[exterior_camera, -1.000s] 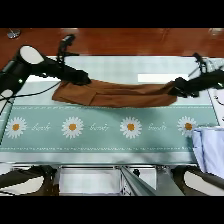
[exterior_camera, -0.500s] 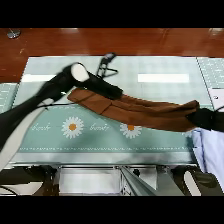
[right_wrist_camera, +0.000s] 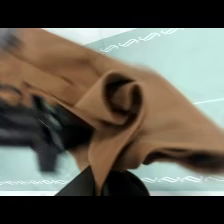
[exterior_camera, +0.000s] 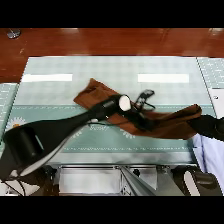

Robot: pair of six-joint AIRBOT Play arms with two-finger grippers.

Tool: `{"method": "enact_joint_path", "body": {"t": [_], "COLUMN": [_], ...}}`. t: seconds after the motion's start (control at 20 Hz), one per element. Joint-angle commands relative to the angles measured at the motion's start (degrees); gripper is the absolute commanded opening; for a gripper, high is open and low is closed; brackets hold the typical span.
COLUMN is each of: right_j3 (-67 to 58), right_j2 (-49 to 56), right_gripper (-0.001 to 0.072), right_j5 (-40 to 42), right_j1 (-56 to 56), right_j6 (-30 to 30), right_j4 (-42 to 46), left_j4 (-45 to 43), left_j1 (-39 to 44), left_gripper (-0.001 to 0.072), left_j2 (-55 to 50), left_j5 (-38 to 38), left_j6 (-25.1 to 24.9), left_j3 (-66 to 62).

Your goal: Fold the shirts.

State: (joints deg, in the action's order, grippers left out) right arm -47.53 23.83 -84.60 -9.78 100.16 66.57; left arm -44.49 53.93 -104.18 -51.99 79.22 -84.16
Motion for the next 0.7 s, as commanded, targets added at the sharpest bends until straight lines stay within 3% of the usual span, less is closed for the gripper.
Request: {"method": "enact_joint_path", "body": {"t": [0.0, 0.2, 0.4, 0.5, 0.65], "right_j3": [0.02, -1.01, -3.5, -5.35, -9.55], "right_j2": [2.25, 6.25, 10.91, 14.12, 21.75], "right_gripper": [0.0029, 0.0029, 0.0028, 0.0028, 0.0028], "right_j5": [1.68, 2.91, 4.5, 7.65, 14.45], "right_j1": [-0.02, 0.0, 0.5, 4.83, 16.28], "right_j6": [-1.81, -4.92, -8.33, -8.39, -7.78], "right_j4": [-4.0, -8.04, -13.11, -13.33, -12.87], "left_j4": [1.03, -0.33, -1.11, -3.78, -9.16], "left_j1": [4.76, -1.86, -18.4, -26.97, -40.37], "left_gripper": [0.0022, 0.0021, 0.0021, 0.0021, 0.0022], "left_j2": [-2.73, -1.7, 2.8, 8.07, 21.66], "left_j5": [-5.4, -12.31, -19.63, -23.34, -21.81], "left_j6": [-0.61, -1.49, 2.08, 1.05, 0.72], "left_j3": [-2.62, -6.58, -7.21, -6.45, 2.43]}}
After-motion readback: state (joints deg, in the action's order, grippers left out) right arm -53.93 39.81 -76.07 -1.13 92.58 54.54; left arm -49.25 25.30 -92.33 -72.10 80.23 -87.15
